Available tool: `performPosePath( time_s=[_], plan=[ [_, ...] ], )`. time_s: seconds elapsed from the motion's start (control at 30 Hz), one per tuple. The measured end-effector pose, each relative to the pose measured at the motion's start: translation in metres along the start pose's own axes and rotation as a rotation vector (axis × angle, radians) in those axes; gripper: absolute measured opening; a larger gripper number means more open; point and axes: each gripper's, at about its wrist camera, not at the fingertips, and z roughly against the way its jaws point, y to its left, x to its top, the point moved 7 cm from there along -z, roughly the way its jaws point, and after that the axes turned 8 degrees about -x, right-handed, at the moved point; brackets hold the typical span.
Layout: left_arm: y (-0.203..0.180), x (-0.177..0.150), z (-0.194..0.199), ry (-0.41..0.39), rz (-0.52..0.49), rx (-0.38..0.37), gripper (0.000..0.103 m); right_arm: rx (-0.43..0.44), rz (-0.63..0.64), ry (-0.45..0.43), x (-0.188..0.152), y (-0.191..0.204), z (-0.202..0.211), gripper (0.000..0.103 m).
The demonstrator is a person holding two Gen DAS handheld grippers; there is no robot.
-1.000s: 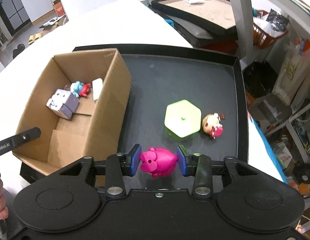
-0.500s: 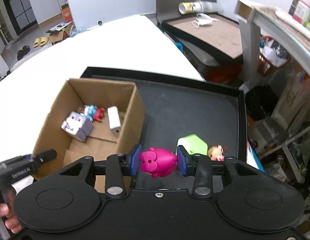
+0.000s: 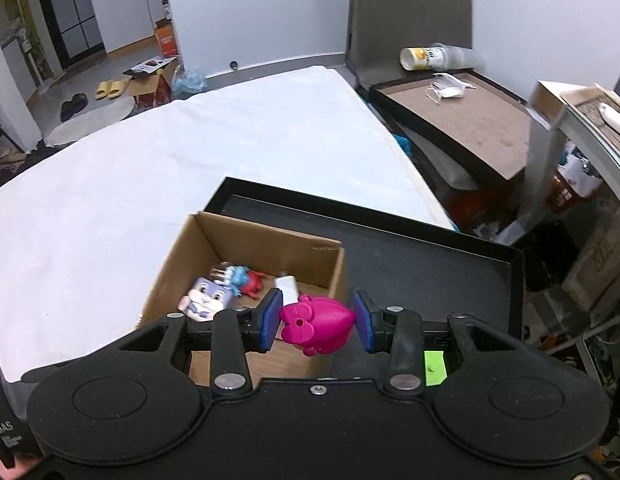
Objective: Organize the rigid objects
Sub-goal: 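Carry the magenta dinosaur with the right gripper into the box and release, then move the right gripper to the girl figurine with red bow and grasp it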
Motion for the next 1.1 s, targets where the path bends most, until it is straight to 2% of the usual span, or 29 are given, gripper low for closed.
performPosePath(
  time_s=[0.37, 0.53, 0.83, 1.1],
  plan=[
    [0.003, 0.0, 0.0, 0.002, 0.01, -0.016, 0.024, 0.03, 0.013, 0.024, 0.002, 0.033, -0.012, 0.039],
    [0.002, 0.0, -0.001, 0.004, 0.011, -0.021, 0.024, 0.037, 0.024, 0.037, 0.0, 0.042, -0.016, 0.046],
    [0.002, 0.001, -0.001, 0.001, 0.013, -0.018, 0.024, 0.014, 0.004, 0.04, -0.004, 0.018, -0.01, 0.046],
    [0.003, 0.001, -0.001, 0.001, 0.012, -0.016, 0.024, -0.012, -0.013, 0.056, -0.02, -0.008, -0.007, 0.052]
  ],
)
